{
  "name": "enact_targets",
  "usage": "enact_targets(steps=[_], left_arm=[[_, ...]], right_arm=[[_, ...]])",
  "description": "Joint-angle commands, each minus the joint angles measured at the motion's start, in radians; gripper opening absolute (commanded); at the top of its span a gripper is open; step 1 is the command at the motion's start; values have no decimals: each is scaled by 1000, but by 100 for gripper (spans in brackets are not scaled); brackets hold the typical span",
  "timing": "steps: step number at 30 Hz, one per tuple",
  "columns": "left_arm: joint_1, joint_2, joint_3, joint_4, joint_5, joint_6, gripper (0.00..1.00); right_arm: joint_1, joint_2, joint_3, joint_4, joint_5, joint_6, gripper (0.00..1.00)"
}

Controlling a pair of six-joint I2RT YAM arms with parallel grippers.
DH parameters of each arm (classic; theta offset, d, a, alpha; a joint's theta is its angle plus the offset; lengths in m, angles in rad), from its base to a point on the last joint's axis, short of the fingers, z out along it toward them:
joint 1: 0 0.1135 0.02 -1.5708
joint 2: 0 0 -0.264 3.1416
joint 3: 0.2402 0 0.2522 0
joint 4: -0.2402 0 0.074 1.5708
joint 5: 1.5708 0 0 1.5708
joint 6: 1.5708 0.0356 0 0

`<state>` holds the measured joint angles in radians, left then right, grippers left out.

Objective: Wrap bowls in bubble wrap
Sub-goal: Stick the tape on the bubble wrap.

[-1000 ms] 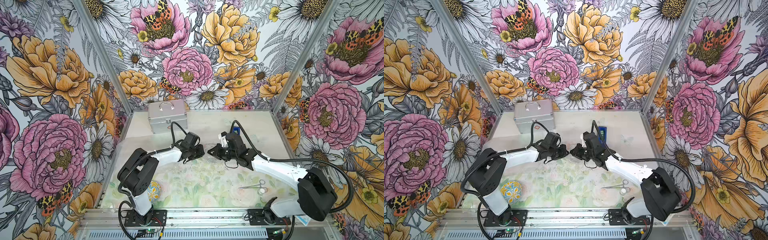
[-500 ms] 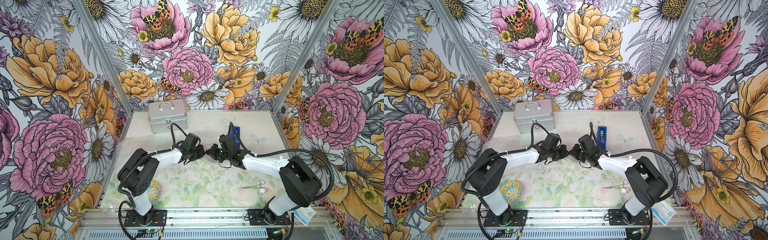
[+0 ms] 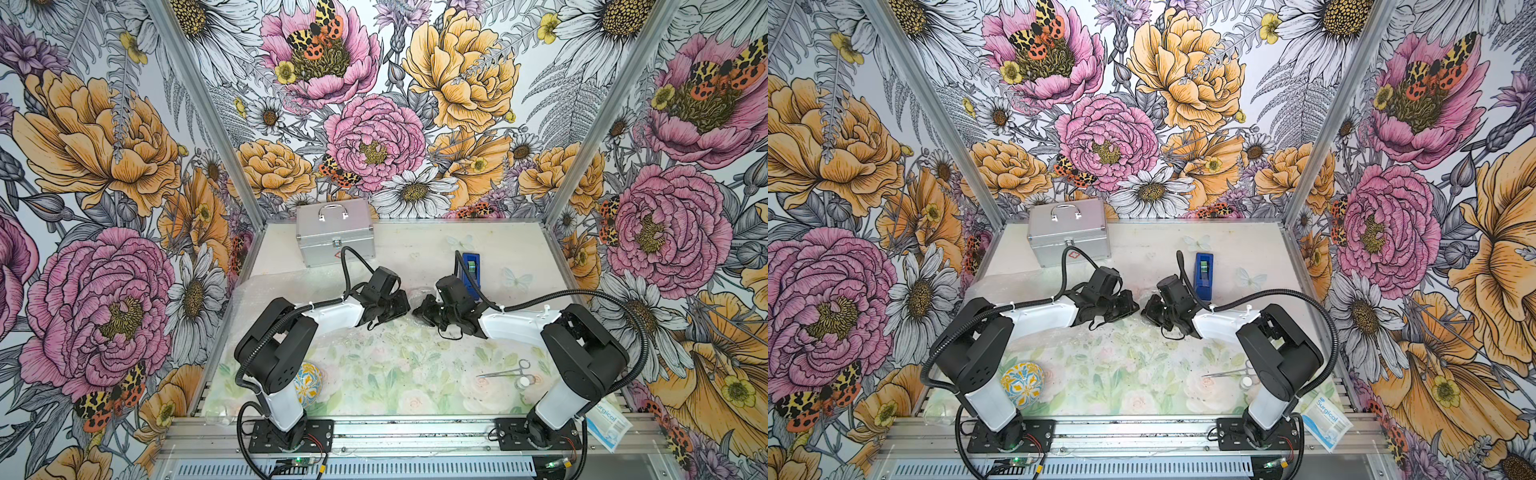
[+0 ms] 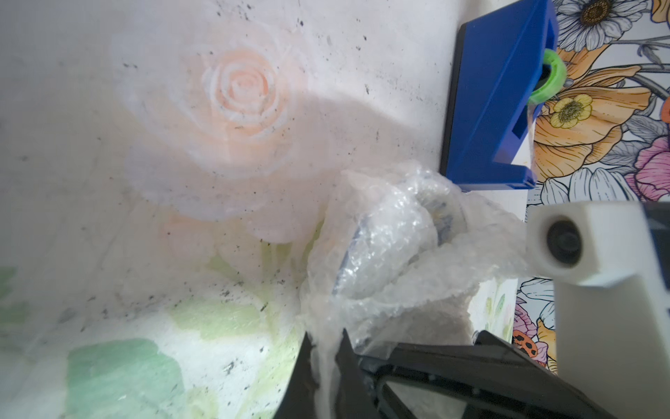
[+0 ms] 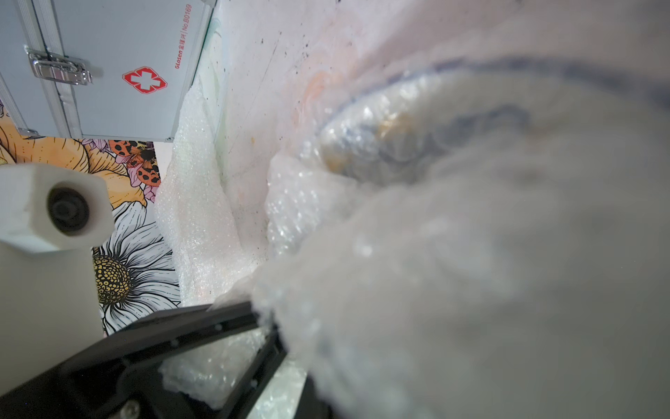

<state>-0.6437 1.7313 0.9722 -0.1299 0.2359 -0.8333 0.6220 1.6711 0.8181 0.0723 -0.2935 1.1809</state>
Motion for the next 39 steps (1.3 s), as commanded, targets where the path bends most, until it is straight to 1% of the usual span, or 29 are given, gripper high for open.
enact_targets(steps=[1, 2, 4, 8, 14, 18, 24, 25, 27, 29, 32, 37, 38, 39], left_arm=[[40, -66, -5, -16, 36, 0, 33], [55, -74, -5, -12, 56, 4, 40], [80, -82, 6, -16, 93, 28, 50], [99, -93, 22, -25, 138, 100, 59], [93, -32, 51, -14, 237, 176, 62], [86, 22, 80, -27, 253, 207, 62], [109, 78, 95, -31, 248, 235, 61], [111, 79, 100, -28, 253, 238, 60], [112, 122, 110, -28, 257, 247, 58], [108, 136, 120, -27, 262, 253, 54], [102, 152, 128, -21, 255, 250, 44], [99, 186, 150, -31, 226, 227, 22], [101, 188, 151, -31, 221, 221, 20], [96, 187, 152, -34, 213, 219, 18]], right_arm=[[-5, 40, -4, -11, -18, -27, 0], [-5, 45, -2, -11, -23, -27, 0], [-5, 47, -3, -4, -29, -29, 0], [-5, 52, -4, 15, -40, -28, 0], [-5, 50, 1, 33, -61, -35, 0], [-4, 29, 4, 20, -52, -51, 0], [-2, 28, 10, 1, -51, -66, 0], [-2, 30, 12, 1, -52, -67, 0], [-1, 31, 13, 0, -52, -68, 0], [-1, 30, 15, 0, -49, -69, 0], [2, 30, 20, -8, -45, -73, 0], [11, 30, 42, -43, -49, -97, 0], [15, 20, 55, -76, -37, -116, 2], [21, 9, 63, -105, -23, -133, 8]])
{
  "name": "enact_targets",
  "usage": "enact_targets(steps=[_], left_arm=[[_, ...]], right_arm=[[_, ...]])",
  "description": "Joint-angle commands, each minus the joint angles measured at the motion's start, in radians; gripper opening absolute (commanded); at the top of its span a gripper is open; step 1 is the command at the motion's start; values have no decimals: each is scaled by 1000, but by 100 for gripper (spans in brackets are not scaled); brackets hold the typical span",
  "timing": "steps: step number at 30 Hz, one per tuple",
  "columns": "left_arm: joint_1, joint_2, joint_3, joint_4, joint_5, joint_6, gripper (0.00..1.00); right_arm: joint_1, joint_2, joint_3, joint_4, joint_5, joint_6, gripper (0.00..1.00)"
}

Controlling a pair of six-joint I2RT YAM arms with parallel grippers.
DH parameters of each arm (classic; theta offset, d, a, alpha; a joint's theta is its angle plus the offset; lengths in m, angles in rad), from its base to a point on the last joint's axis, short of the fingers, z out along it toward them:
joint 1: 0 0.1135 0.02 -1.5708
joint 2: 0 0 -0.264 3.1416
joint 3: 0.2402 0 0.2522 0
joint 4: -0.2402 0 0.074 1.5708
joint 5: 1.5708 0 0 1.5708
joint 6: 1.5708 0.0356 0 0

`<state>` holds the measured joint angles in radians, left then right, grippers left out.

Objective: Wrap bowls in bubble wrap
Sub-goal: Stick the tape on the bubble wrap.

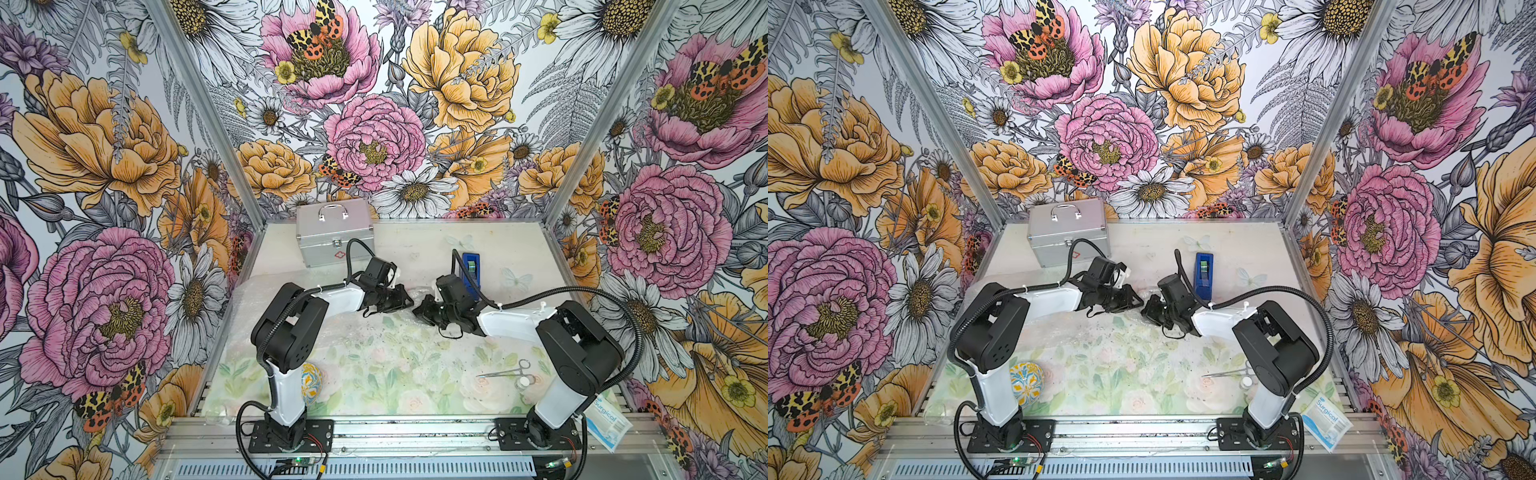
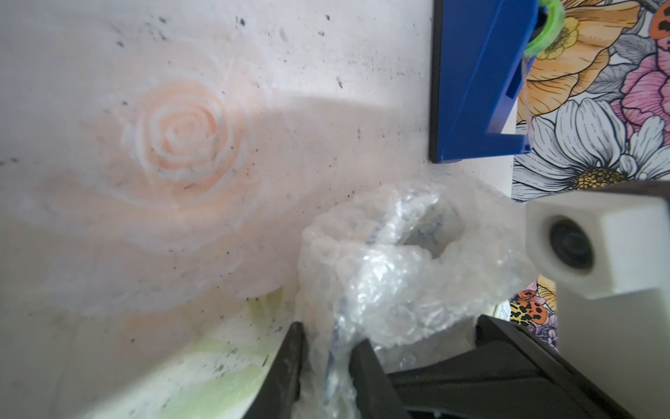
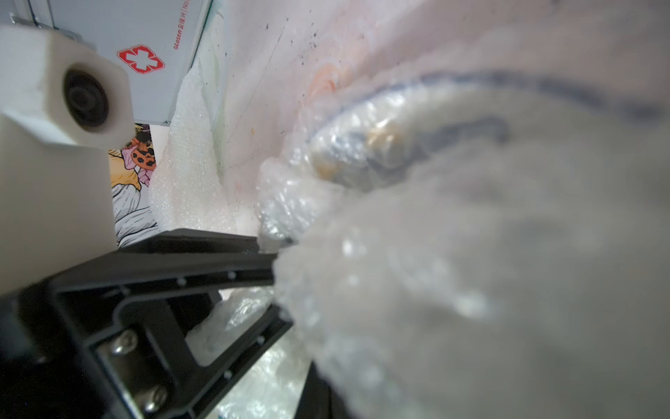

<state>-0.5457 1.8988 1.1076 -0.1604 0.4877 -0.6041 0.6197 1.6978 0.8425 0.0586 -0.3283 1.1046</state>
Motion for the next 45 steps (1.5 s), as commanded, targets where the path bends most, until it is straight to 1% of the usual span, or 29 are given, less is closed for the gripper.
enact_targets(steps=[1, 2, 4, 7, 10, 12, 15, 18, 22, 23, 26, 32, 38, 42, 45], left_arm=[[-5, 17, 16, -8, -48, -10, 16], [-5, 15, 17, -14, -60, -7, 15], [-14, 9, 17, -21, -71, 0, 14], [-21, 6, 16, -27, -76, 6, 11], [-19, -6, 3, -3, -55, -19, 10], [-23, -22, -10, 15, -54, -33, 10], [-33, -39, -16, 27, -56, -43, 10], [-45, -43, -12, 27, -67, -46, 9], [-51, -39, -14, 35, -73, -68, 8], [-51, -39, -12, 37, -72, -74, 8], [-53, -33, -1, 22, -89, -74, 6], [-58, -16, 21, -20, -122, -63, 3], [-57, -18, 29, -41, -138, -65, 1], [-60, -34, 29, -47, -142, -65, 0], [-63, -42, 28, -52, -146, -66, 0]], right_arm=[[27, -39, 41, -117, 30, -71, 16], [29, -61, 40, -141, 46, -80, 21], [31, -104, 39, -187, 79, -98, 26], [35, -153, 49, -272, 116, -138, 30], [43, -188, 81, -369, 154, -204, 32], [48, -202, 106, -402, 165, -238, 34], [52, -183, 163, -430, 170, -276, 30], [49, -133, 219, -436, 184, -297, 26], [56, -31, 282, -436, 161, -315, 15], [62, -14, 281, -436, 161, -316, 13], [92, -3, 243, -434, 171, -309, 10], [142, -38, 153, -435, 183, -281, 5], [143, -96, 115, -452, 200, -272, 4], [117, -149, 146, -455, 212, -257, 6], [98, -123, 193, -454, 200, -257, 6]])
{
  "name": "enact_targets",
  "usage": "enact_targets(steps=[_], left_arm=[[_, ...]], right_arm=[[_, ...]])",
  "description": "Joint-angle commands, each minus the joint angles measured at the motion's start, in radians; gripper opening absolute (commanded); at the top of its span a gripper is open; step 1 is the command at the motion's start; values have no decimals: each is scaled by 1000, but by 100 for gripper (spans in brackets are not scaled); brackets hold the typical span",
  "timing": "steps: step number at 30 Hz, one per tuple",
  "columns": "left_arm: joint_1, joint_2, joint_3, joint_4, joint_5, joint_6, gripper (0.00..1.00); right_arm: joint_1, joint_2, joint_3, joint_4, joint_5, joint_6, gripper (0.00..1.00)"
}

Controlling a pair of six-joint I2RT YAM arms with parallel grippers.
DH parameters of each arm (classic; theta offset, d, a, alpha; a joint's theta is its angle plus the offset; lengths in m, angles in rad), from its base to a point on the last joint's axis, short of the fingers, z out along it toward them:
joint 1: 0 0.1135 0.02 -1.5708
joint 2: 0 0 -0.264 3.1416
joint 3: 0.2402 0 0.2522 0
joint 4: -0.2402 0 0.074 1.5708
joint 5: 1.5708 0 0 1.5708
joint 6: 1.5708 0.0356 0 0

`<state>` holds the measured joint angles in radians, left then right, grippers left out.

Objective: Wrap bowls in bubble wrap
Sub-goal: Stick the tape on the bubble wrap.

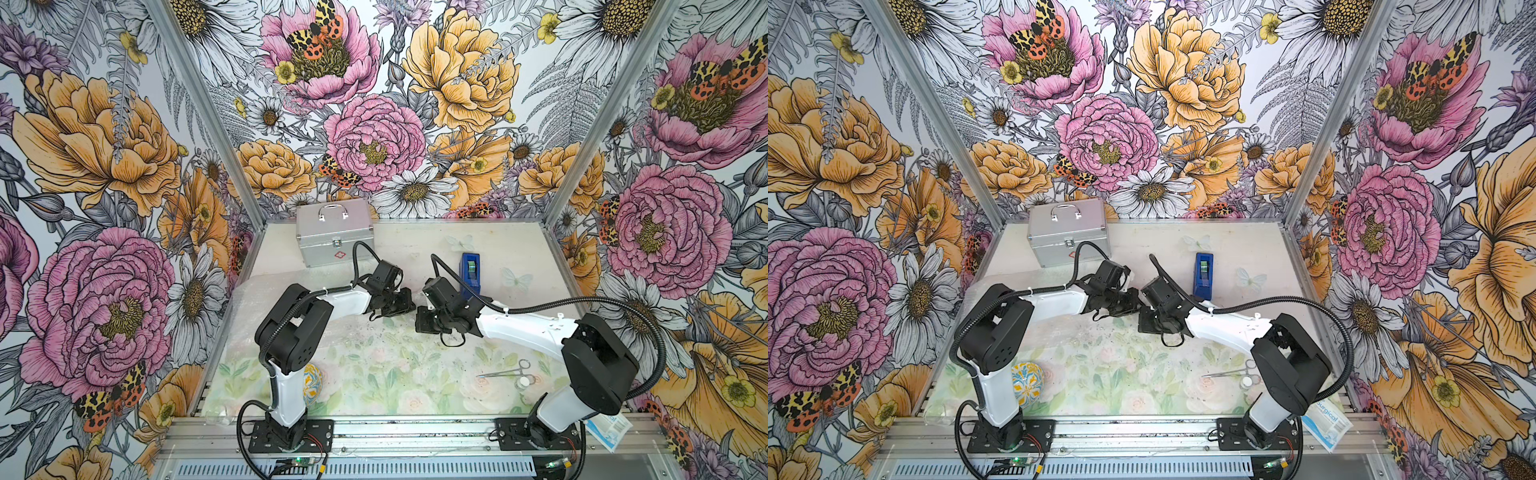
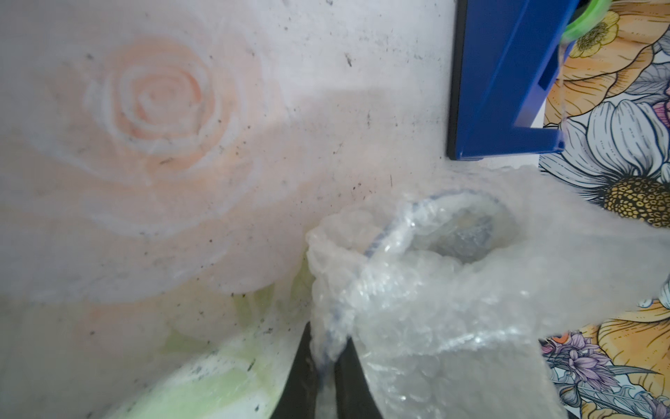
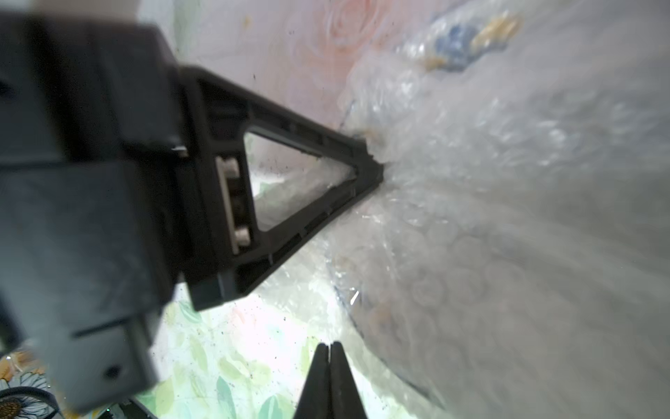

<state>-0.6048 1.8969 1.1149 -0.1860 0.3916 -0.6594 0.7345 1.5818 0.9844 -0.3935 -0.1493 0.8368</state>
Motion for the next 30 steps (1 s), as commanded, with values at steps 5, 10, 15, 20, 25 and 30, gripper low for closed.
enact_targets(steps=[5, 10, 15, 20, 25, 30], left_arm=[[-3, -47, 27, -35, -59, -9, 0], [-2, -45, 32, -39, -60, -9, 0], [3, -45, 36, -45, -65, -10, 0], [4, -51, 36, -47, -66, -9, 0], [5, -58, 38, -52, -74, -11, 0], [18, -47, 65, -71, -78, -14, 0]], right_arm=[[-23, 100, 93, -1, 32, -5, 5], [-19, 161, 74, 24, 3, -2, 5], [-24, 110, 56, 21, 7, 14, 5], [-46, 55, 91, 9, 16, 13, 8], [-53, 127, 122, 10, 8, -1, 8], [-47, 169, 98, 14, 10, 1, 7]])
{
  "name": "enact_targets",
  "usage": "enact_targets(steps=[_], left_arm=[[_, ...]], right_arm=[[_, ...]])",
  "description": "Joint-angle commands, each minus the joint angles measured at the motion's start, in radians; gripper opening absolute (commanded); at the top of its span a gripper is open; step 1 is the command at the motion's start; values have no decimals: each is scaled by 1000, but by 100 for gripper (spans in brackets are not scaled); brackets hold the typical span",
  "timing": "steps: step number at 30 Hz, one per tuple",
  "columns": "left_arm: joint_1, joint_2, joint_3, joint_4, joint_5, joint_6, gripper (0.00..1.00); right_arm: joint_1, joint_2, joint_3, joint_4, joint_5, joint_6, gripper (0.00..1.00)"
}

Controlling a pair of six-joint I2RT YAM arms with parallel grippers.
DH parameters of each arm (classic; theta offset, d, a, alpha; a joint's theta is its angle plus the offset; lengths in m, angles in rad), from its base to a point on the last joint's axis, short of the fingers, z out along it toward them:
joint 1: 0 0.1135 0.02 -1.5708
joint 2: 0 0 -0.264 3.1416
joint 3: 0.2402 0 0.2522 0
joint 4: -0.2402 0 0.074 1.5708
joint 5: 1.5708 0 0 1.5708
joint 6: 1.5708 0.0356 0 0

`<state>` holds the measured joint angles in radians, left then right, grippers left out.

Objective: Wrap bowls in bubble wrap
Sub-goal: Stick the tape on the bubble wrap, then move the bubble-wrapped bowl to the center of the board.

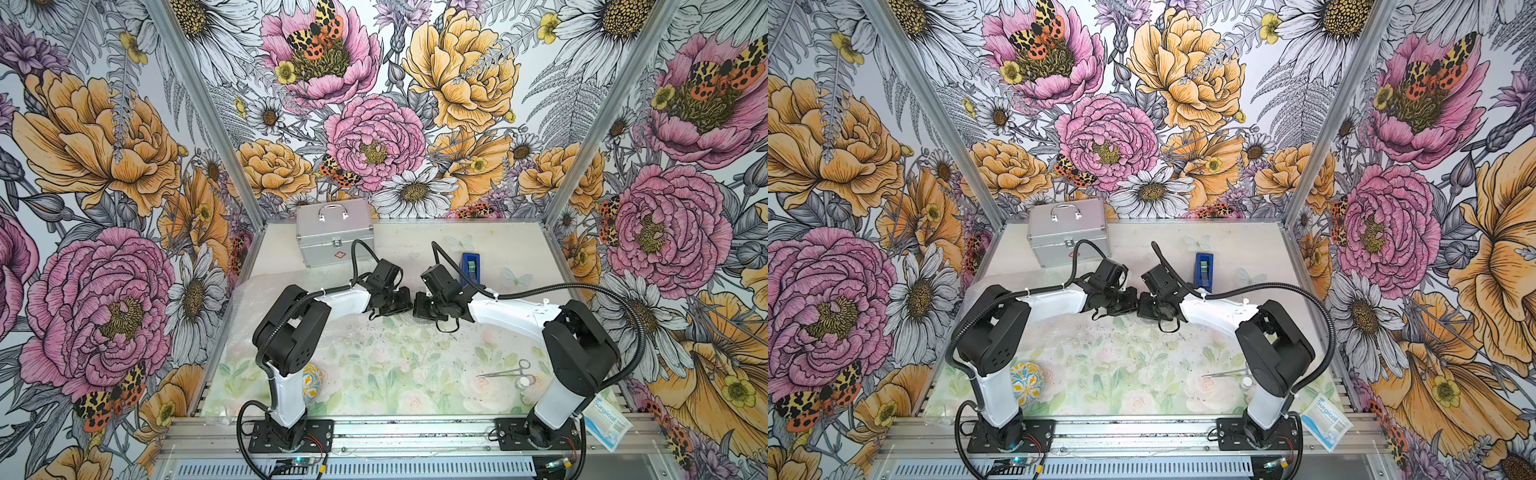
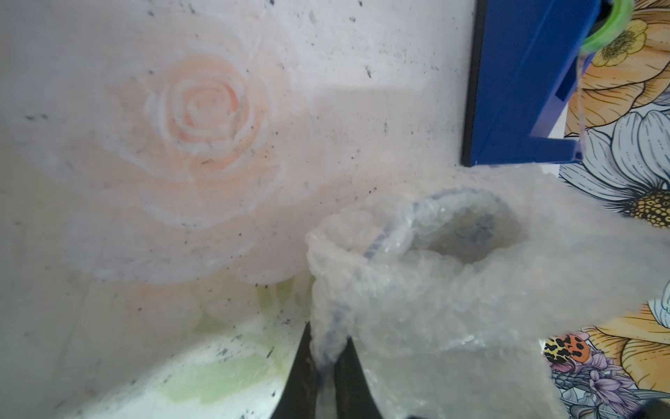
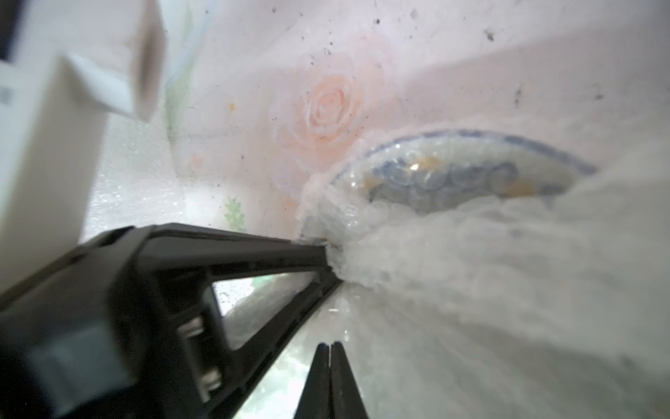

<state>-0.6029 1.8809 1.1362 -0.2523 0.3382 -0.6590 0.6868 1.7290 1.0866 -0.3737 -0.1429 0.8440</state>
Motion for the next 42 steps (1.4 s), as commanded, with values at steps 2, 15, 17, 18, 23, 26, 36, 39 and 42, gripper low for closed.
enact_targets(steps=[2, 15, 17, 18, 23, 26, 36, 39, 42], left_arm=[[21, -17, 66, -13, -36, -16, 0], [121, 333, 634, -185, -181, -68, 0], [121, 399, 728, -222, -187, -69, 0], [120, 427, 760, -230, -183, -75, 0], [116, 509, 833, -236, -146, -102, 13], [108, 509, 839, -237, -133, -86, 30], [127, 200, 689, -335, -302, 43, 63], [156, 43, 563, -387, -397, 76, 65], [184, -121, 381, -424, -488, 115, 68]], right_arm=[[2, -7, -7, -7, -8, -3, 6], [-112, -408, -64, -154, 96, -29, 38], [-115, -429, -96, -153, 103, -16, 39], [-116, -438, -109, -153, 106, -9, 40], [-116, -434, -118, -153, 102, -10, 40], [-116, -421, -105, -153, 103, -18, 40], [-46, -309, 0, -148, 114, -67, 42], [-14, -278, 31, -145, 124, -77, 42], [3, -262, 33, -131, 128, -76, 43]])
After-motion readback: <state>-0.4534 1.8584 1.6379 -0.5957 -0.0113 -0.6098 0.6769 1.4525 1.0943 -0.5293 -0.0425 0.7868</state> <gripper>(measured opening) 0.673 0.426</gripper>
